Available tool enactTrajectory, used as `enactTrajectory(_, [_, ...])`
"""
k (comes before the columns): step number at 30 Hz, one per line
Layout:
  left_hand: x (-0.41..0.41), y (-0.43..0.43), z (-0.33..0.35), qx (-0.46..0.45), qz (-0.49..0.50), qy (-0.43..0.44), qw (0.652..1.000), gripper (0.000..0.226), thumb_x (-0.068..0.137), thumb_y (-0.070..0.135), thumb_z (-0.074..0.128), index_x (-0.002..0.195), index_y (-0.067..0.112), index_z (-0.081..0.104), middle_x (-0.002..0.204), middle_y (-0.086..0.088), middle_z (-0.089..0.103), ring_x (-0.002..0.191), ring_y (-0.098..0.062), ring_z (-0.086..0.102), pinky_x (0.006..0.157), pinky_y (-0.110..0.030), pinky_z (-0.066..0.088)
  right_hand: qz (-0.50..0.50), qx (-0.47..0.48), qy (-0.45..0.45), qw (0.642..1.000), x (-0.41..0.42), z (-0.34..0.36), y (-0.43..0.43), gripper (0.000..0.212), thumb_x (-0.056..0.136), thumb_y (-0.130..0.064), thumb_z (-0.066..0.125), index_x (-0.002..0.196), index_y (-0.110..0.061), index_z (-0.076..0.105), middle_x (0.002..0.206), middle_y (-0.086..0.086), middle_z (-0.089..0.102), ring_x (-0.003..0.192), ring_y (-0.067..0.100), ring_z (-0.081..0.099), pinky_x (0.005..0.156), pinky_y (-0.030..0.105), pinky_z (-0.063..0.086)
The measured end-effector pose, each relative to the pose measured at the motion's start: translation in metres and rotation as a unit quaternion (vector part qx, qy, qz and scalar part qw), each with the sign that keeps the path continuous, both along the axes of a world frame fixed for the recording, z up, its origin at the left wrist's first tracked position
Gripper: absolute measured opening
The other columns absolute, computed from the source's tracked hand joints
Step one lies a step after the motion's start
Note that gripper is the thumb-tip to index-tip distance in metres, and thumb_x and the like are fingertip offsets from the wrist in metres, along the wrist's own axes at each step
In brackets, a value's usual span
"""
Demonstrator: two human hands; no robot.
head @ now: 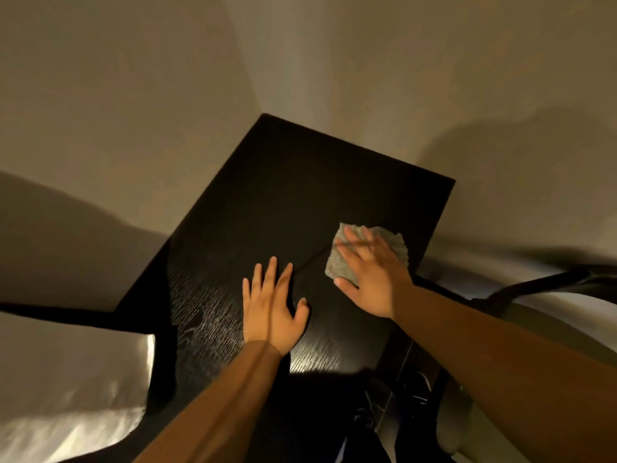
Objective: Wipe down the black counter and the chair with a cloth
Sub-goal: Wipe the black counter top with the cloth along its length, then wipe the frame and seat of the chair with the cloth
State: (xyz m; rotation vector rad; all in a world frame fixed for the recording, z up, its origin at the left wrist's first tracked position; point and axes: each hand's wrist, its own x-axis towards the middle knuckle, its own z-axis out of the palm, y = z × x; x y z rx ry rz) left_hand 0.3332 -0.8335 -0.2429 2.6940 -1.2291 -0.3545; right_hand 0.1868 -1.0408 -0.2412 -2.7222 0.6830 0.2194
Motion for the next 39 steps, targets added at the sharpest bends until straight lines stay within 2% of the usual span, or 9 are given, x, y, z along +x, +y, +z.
enactTrajectory(7, [-0.010,0.001,0.009,0.056,-0.027,0.010,0.998,0.081,0.093,0.059,0.037,0.167,0.030,0.023,0.177,-0.002,0.009,0.162,-0.034,0.001,0.131,-0.057,0.005,0.084,0.010,-0.011,0.996,-0.061,-0.003,0.050,0.075,0.098,-0.065,0.039,0.164,-0.032,0.025,0.175,-0.004,0.004,0.160,0.032,0.006,0.128,0.050,0.006])
enactTrajectory(13, [-0.042,-0.007,0.022,0.076,-0.132,0.038,0.988,0.080,0.098,0.059,0.044,0.168,0.035,0.014,0.178,0.003,0.000,0.163,-0.030,-0.005,0.131,-0.053,0.002,0.133,-0.007,0.044,0.990,-0.089,0.000,0.050,0.080,0.093,-0.070,0.041,0.163,-0.036,0.023,0.174,-0.005,0.007,0.158,0.036,0.015,0.125,0.051,0.010])
enactTrajectory(17, [-0.060,-0.015,0.026,0.081,-0.140,0.046,0.986,0.079,0.099,0.058,0.046,0.168,0.037,0.015,0.177,0.005,0.000,0.163,-0.030,-0.005,0.131,-0.053,0.000,0.076,0.036,0.031,0.996,-0.092,0.008,0.048,0.063,0.096,-0.044,0.067,0.155,-0.034,0.046,0.169,-0.003,0.031,0.151,0.035,0.033,0.120,0.056,0.035])
enactTrajectory(20, [-0.067,-0.018,0.030,0.075,-0.166,0.054,0.982,0.076,0.099,0.056,0.048,0.167,0.034,0.021,0.177,0.003,0.005,0.163,-0.028,-0.001,0.132,-0.049,0.003,0.019,0.052,-0.003,0.998,-0.101,0.003,0.050,0.054,0.096,-0.020,0.069,0.148,-0.029,0.056,0.164,0.001,0.041,0.146,0.035,0.041,0.115,0.051,0.043])
enactTrajectory(24, [-0.080,-0.023,0.035,0.091,-0.219,0.039,0.971,0.076,0.101,0.054,0.047,0.168,0.028,0.022,0.177,-0.001,0.006,0.163,-0.026,0.001,0.132,-0.044,0.002,-0.037,0.105,-0.058,0.992,-0.125,0.002,0.046,0.057,0.069,0.002,0.089,0.122,-0.012,0.075,0.137,0.012,0.066,0.119,0.036,0.067,0.099,0.046,0.058])
enactTrajectory(27, [-0.095,-0.030,0.037,0.099,-0.244,0.022,0.964,0.075,0.101,0.054,0.044,0.168,0.027,0.023,0.177,-0.002,0.009,0.163,-0.026,0.002,0.132,-0.045,0.002,-0.073,0.115,-0.064,0.989,-0.158,0.030,0.036,0.029,0.090,0.010,0.062,0.116,0.001,0.071,0.128,0.018,0.067,0.121,0.037,0.063,0.104,0.034,0.043])
enactTrajectory(31, [-0.129,-0.038,0.042,0.094,-0.295,0.036,0.950,0.070,0.103,0.052,0.043,0.167,0.029,0.026,0.176,-0.001,0.014,0.163,-0.025,0.003,0.132,-0.044,0.002,-0.208,0.099,-0.050,0.972,-0.227,0.037,0.036,0.036,0.106,-0.010,0.051,0.140,-0.011,0.061,0.133,0.017,0.066,0.117,0.038,0.064,0.103,0.036,0.045])
enactTrajectory(33, [-0.151,-0.038,0.043,0.091,-0.315,0.038,0.944,0.070,0.103,0.051,0.045,0.167,0.028,0.026,0.176,-0.002,0.016,0.163,-0.025,0.004,0.132,-0.043,0.002,-0.278,0.115,-0.057,0.952,-0.264,0.037,0.041,0.036,0.107,-0.020,0.051,0.141,-0.022,0.060,0.130,0.013,0.068,0.114,0.038,0.065,0.097,0.040,0.051])
enactTrajectory(39, [-0.215,-0.028,0.037,0.102,-0.349,0.002,0.931,0.071,0.102,0.052,0.047,0.165,0.025,0.030,0.174,-0.004,0.022,0.163,-0.027,0.003,0.132,-0.045,-0.003,-0.327,0.110,0.040,0.938,-0.372,0.027,0.071,0.029,0.109,-0.025,0.046,0.135,-0.021,0.059,0.122,0.014,0.070,0.106,0.033,0.065,0.085,0.038,0.048])
